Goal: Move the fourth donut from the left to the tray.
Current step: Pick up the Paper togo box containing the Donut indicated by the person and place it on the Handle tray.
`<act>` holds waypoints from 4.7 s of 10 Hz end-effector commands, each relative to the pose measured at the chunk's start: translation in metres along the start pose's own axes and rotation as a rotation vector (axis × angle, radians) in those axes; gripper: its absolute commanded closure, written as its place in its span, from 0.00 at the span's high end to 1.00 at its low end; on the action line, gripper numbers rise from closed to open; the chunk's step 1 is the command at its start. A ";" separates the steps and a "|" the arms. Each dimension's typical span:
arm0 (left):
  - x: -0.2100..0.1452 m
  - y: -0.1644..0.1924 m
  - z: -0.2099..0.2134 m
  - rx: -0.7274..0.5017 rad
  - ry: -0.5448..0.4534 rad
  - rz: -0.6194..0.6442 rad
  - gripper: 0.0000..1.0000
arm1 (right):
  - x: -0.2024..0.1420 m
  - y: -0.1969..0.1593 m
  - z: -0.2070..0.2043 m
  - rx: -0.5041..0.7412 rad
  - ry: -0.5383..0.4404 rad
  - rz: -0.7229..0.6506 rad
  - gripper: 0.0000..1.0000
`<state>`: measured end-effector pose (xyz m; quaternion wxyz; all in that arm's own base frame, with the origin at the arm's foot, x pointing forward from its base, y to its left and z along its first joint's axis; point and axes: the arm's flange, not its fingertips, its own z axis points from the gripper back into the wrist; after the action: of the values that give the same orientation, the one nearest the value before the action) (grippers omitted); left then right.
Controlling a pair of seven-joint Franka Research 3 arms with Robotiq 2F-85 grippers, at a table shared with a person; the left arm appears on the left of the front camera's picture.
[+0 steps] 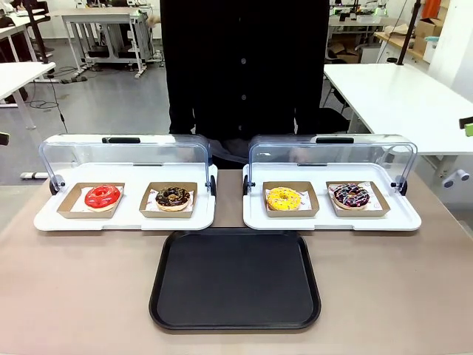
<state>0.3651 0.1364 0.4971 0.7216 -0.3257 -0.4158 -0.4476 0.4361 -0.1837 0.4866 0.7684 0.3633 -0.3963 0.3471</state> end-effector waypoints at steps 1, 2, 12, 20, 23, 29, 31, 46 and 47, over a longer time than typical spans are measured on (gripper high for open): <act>0.002 0.002 0.001 -0.002 -0.025 -0.018 1.00 | 0.002 0.000 -0.002 0.005 -0.023 0.012 1.00; 0.002 0.002 0.001 -0.002 -0.025 -0.018 1.00 | 0.002 0.000 -0.002 0.005 -0.023 0.012 1.00; 0.002 0.002 0.001 -0.002 -0.025 -0.018 1.00 | 0.002 0.000 -0.002 0.005 -0.023 0.012 1.00; 0.002 0.002 0.001 -0.002 -0.025 -0.018 1.00 | 0.002 0.000 -0.002 0.005 -0.023 0.012 1.00; 0.002 0.002 0.001 -0.002 -0.025 -0.018 1.00 | 0.002 0.000 -0.002 0.005 -0.023 0.012 1.00; 0.002 0.002 0.001 -0.002 -0.025 -0.018 1.00 | 0.002 0.000 -0.002 0.005 -0.023 0.012 1.00; 0.002 0.002 0.001 -0.002 -0.025 -0.018 1.00 | 0.002 0.000 -0.002 0.005 -0.023 0.012 1.00; 0.002 0.002 0.001 -0.002 -0.025 -0.018 1.00 | 0.002 0.100 -0.141 -0.015 0.565 0.678 1.00; 0.002 0.002 0.001 -0.002 -0.025 -0.018 1.00 | -0.007 0.104 -0.156 -0.053 0.620 0.736 1.00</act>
<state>0.3658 0.1365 0.4970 0.7221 -0.3256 -0.4150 -0.4476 0.4086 -0.0097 0.4585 0.6899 0.1109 -0.2549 0.6685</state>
